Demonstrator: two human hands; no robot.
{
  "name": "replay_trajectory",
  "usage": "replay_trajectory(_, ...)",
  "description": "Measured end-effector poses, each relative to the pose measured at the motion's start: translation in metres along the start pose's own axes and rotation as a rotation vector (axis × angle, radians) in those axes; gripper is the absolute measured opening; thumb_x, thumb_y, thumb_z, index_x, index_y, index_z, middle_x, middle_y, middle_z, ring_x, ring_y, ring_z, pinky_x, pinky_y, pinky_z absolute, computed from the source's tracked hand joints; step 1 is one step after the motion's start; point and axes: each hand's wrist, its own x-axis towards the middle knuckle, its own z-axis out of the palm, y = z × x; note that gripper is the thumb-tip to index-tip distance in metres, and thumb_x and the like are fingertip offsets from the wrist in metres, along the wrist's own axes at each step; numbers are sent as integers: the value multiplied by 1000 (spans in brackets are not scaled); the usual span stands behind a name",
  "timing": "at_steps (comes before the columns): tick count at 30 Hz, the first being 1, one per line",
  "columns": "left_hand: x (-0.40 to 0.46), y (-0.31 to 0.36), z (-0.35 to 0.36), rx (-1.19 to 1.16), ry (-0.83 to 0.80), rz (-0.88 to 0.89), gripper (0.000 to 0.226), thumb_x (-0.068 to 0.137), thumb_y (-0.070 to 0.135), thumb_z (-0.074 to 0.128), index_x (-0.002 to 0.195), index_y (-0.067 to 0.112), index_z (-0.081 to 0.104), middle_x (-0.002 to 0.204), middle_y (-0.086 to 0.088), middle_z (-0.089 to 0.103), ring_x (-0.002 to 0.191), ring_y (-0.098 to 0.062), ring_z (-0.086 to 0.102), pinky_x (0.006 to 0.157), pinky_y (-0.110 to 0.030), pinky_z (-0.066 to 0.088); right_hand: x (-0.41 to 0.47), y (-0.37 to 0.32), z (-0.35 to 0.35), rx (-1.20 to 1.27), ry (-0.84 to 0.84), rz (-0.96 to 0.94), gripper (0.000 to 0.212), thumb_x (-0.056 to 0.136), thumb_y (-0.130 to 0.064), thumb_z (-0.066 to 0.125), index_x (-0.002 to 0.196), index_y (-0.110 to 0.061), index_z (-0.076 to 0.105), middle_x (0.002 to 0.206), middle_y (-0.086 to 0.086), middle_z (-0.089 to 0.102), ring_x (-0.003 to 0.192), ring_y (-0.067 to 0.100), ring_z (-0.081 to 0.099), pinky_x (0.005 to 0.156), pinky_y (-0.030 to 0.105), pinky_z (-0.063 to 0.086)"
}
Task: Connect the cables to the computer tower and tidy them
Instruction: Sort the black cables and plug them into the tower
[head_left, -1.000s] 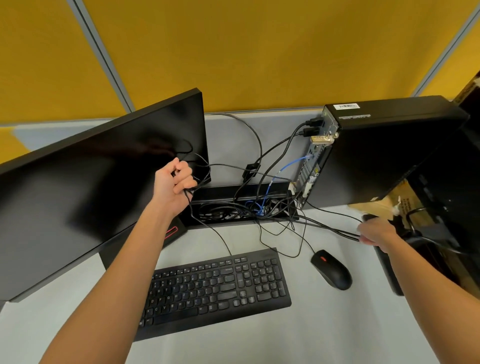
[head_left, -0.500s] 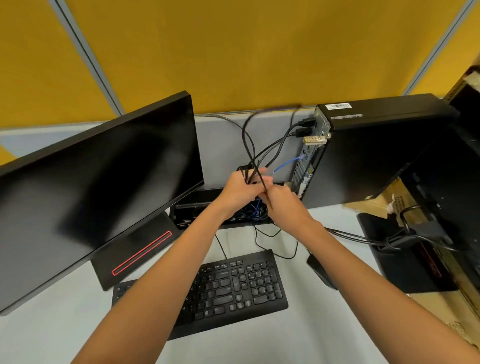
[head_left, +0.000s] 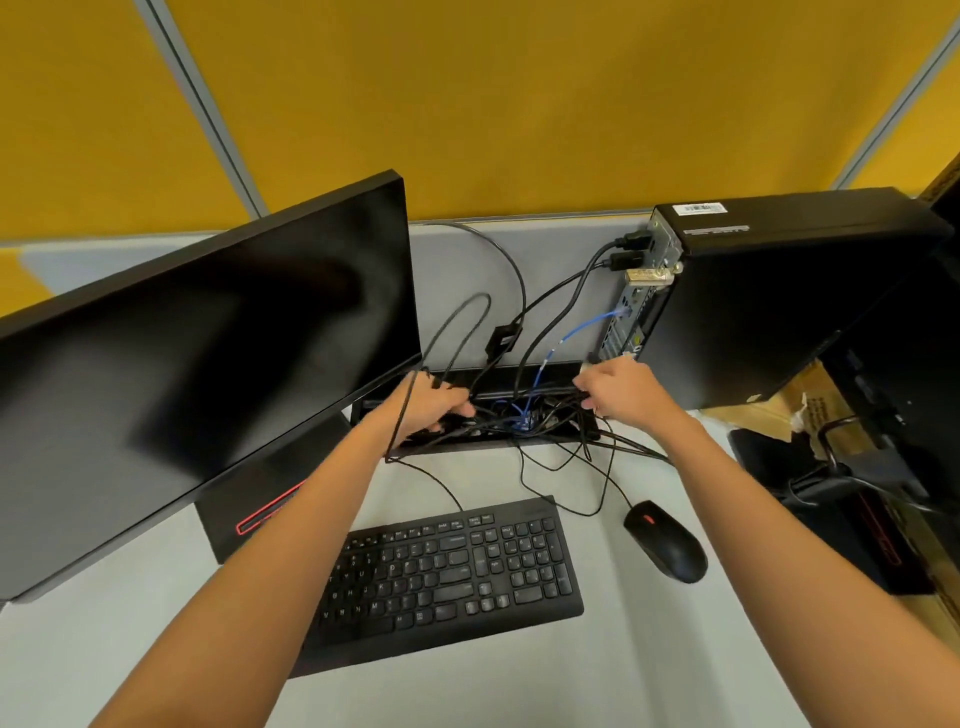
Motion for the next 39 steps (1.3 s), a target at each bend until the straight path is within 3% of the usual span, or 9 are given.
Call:
replay_trajectory(4, -8, -36, -37, 654, -311, -277, 19, 82, 25, 67, 67, 13, 66, 50, 6, 57, 54, -14, 46, 70, -25, 43, -5, 0, 13, 122, 254, -64, 25, 95, -15, 52, 77, -8, 67, 71, 4, 68, 55, 7, 68, 61, 21, 58)
replay_trajectory(10, -19, -70, -60, -512, -417, -351, 18, 61, 20, 58, 69, 6, 50, 70, -9, 50, 60, -17, 30, 57, -29, 38, -20, 10, 41, 299, 249, -43, 33, 89, 5, 55, 111, -14, 39, 72, 12, 57, 71, 18, 63, 65, 27, 56)
replay_trajectory(16, -9, -37, -48, -656, -340, -148, 27, 72, 31, 46, 78, 5, 50, 75, -11, 46, 54, -16, 35, 62, -32, 31, -11, 11, 47, 480, 238, 143, 66, 84, 12, 55, 138, -19, 34, 100, 3, 62, 83, 25, 61, 79, 45, 57)
replay_trajectory(20, 5, -10, -27, -819, -275, -70, 50, 72, 55, 58, 80, 5, 52, 74, -9, 48, 52, -15, 32, 61, -29, 31, -8, 2, 46, 465, 340, 136, 23, 97, -15, 44, 116, -13, 57, 88, 0, 63, 76, 13, 55, 72, 31, 44)
replay_trajectory(24, 21, 24, -16, -996, -255, -87, 81, 62, 88, 49, 78, 8, 51, 66, -4, 45, 51, -14, 28, 58, -26, 29, 3, -6, 40, 714, 411, 210, 21, 91, -14, 47, 80, -13, 65, 87, 3, 68, 70, 9, 50, 77, 33, 42)
replay_trajectory(28, 35, 39, -3, -683, -213, -82, 104, 60, 93, 39, 128, 15, 46, 64, -3, 42, 46, -12, 32, 48, -24, 30, 0, -25, 31, 829, 451, 181, 8, 90, -14, 51, 90, -13, 59, 90, 3, 65, 66, 10, 48, 68, 30, 41)
replay_trajectory(31, 42, 44, 14, -459, -204, -94, 74, 77, 85, 25, 84, 14, 46, 61, -4, 38, 44, -12, 28, 47, -24, 26, -7, -47, 25, 788, 405, 30, 23, 94, -38, 53, 90, -15, 54, 71, -5, 56, 63, 7, 46, 69, 28, 38)
replay_trajectory(35, 48, 39, 33, -344, -245, -87, 60, 90, 71, 25, 75, 16, 45, 59, 0, 40, 44, -11, 28, 53, -25, 26, -15, -65, 19, 851, 117, 12, 51, 87, -69, 41, 103, -23, 58, 67, -3, 52, 44, 2, 39, 57, 22, 28)
replay_trajectory(39, 47, 35, 46, -306, -300, -15, 60, 95, 63, 26, 85, 11, 52, 64, -3, 45, 47, -11, 32, 50, -24, 28, -16, -64, 15, 772, 60, -11, 42, 86, -62, 53, 115, -32, 54, 73, -1, 62, 58, -4, 53, 63, 22, 33)
